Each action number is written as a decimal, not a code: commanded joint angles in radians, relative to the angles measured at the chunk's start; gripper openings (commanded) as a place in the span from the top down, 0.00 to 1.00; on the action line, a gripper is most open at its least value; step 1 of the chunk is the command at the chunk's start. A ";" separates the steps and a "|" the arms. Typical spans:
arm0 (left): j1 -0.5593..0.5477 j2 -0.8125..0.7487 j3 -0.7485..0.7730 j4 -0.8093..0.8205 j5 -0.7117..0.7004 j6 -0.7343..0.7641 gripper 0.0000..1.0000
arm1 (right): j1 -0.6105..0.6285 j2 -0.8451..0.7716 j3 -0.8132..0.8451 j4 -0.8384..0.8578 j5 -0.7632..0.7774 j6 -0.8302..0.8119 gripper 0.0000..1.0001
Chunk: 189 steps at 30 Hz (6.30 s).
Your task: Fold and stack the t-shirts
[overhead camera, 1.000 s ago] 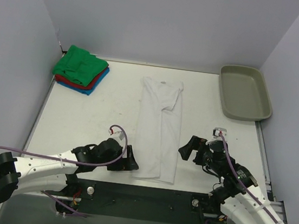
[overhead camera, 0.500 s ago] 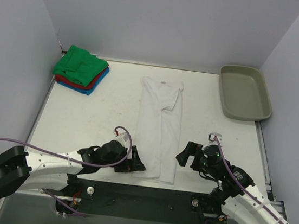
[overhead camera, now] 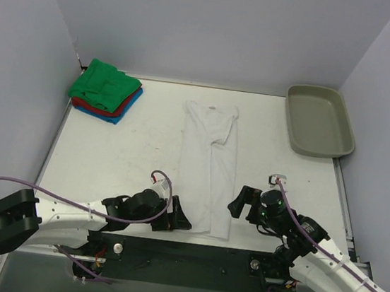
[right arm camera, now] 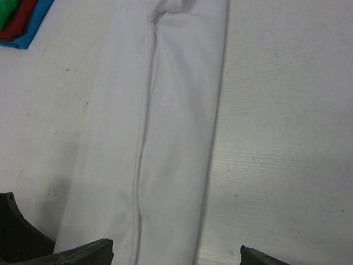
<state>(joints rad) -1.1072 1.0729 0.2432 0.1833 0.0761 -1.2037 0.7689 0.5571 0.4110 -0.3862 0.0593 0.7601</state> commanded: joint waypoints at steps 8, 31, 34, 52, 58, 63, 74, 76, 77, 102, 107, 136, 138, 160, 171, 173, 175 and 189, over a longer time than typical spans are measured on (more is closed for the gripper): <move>-0.010 0.050 -0.056 -0.107 -0.036 -0.005 0.17 | 0.052 0.004 -0.008 -0.002 0.053 0.041 0.03; -0.005 0.177 -0.024 -0.045 -0.027 -0.008 0.63 | 0.176 0.004 -0.060 -0.003 0.125 0.165 0.09; -0.005 0.179 -0.024 -0.048 -0.027 -0.010 0.70 | 0.193 0.010 -0.081 0.026 0.125 0.192 0.10; 0.001 0.205 0.004 -0.042 -0.019 0.010 0.85 | 0.380 0.156 -0.222 0.230 0.108 0.404 0.19; 0.006 0.196 -0.002 -0.044 -0.018 0.009 0.85 | 0.421 0.199 -0.218 0.250 0.131 0.435 0.34; 0.009 0.194 -0.008 -0.045 -0.016 0.009 0.85 | 0.448 0.185 -0.225 0.210 0.160 0.461 0.44; 0.010 0.182 -0.016 -0.042 -0.018 0.004 0.86 | 0.458 0.139 -0.245 0.158 0.185 0.498 0.75; 0.010 0.180 -0.018 -0.042 -0.019 0.003 0.86 | 0.460 0.136 -0.248 0.156 0.186 0.501 0.80; 0.010 0.177 -0.019 -0.042 -0.021 0.003 0.86 | 0.461 0.135 -0.250 0.156 0.186 0.502 0.82; 0.092 0.081 0.330 -0.378 -0.056 0.228 0.94 | 0.445 0.268 0.083 0.052 0.298 0.269 1.00; 0.187 0.096 0.412 -0.393 -0.012 0.288 0.94 | 0.363 0.290 0.144 0.044 0.294 0.190 1.00; 0.415 0.419 0.748 -0.335 0.083 0.412 0.93 | -0.166 0.610 0.357 0.262 0.002 -0.105 1.00; 0.431 0.438 0.765 -0.334 0.088 0.415 0.93 | -0.200 0.648 0.374 0.276 -0.019 -0.111 1.00; 0.555 0.667 0.900 -0.277 0.135 0.421 0.93 | -0.361 0.986 0.574 0.359 -0.153 -0.150 1.00; 0.581 0.777 0.953 -0.246 0.125 0.414 0.89 | -0.398 1.129 0.657 0.377 -0.176 -0.165 1.00; 0.592 0.789 0.973 -0.254 0.123 0.417 0.78 | -0.404 1.153 0.676 0.379 -0.177 -0.169 0.98; 0.604 0.799 0.999 -0.272 0.111 0.423 0.58 | -0.410 1.172 0.693 0.377 -0.174 -0.171 0.75; 0.636 0.714 1.040 -0.237 0.136 0.408 0.09 | -0.405 1.107 0.746 0.348 -0.108 -0.220 0.11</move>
<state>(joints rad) -0.4450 1.8767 1.2881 -0.1005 0.1860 -0.7918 0.3477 1.7554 1.1542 -0.0158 -0.0742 0.5667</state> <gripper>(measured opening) 0.904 0.873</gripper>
